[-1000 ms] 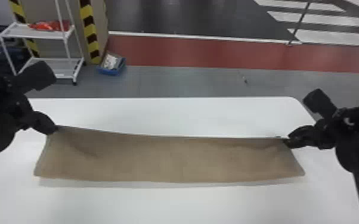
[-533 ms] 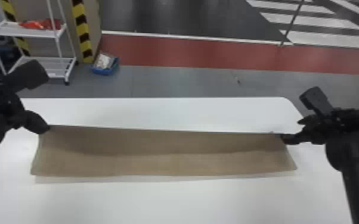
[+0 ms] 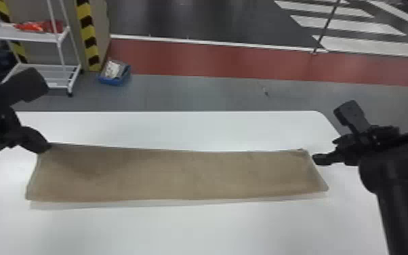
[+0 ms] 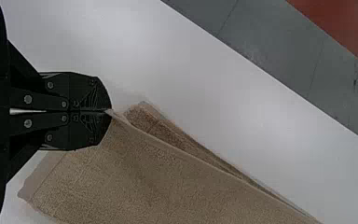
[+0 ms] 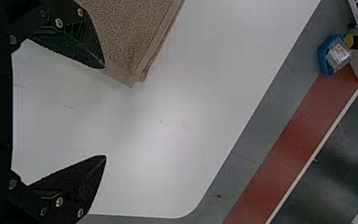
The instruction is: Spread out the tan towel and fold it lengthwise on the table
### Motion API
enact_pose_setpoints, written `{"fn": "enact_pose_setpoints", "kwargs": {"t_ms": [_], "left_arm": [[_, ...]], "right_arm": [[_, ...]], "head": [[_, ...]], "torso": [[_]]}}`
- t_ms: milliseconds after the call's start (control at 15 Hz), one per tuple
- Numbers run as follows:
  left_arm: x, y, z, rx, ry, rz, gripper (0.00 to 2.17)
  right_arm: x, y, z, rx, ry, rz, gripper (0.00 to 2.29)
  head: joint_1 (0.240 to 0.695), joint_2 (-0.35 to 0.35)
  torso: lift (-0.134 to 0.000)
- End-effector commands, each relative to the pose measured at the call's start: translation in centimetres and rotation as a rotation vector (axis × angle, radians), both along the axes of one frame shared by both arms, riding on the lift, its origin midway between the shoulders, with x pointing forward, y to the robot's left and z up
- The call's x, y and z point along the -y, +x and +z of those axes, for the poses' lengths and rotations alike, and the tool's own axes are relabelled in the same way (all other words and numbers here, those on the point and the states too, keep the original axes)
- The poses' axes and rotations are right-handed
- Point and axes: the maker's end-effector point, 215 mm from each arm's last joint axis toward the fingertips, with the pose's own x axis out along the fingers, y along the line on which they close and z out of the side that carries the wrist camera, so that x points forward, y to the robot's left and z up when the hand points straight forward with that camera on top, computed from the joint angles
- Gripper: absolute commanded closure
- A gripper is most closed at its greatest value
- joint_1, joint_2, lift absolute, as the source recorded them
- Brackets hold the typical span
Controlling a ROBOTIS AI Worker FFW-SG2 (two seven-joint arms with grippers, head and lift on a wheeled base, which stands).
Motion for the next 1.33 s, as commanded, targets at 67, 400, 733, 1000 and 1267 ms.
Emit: {"fn": "enact_pose_setpoints", "kwargs": {"t_ms": [67, 400, 733, 1000, 1267], "left_arm": [[0.2, -0.1, -0.2, -0.003, -0.002, -0.002, 2.00], [0.1, 0.0, -0.6, 0.129, 0.050, 0.037, 0.00], [-0.9, 0.4, 1.1, 0.231, 0.063, 0.097, 0.02], [-2.6, -1.5, 1.1, 0.182, -0.010, 0.125, 0.04], [-2.8, -6.8, 1.6, 0.130, -0.216, 0.061, 0.08]], "right_arm": [[0.1, -0.5, 0.8, 0.018, 0.021, -0.010, 0.23], [0.7, -1.8, 0.6, 0.007, 0.036, -0.011, 0.24], [0.8, -1.9, 0.5, 0.008, 0.035, -0.006, 0.23], [1.2, -2.4, 0.2, 0.003, 0.040, -0.004, 0.23], [1.8, -2.6, 0.1, 0.006, 0.044, -0.007, 0.23]], "head": [[0.695, -0.160], [0.695, -0.165], [0.695, -0.167], [0.695, -0.156], [0.695, -0.170]], "torso": [[-0.124], [-0.124], [-0.124], [-0.124], [-0.124]]}}
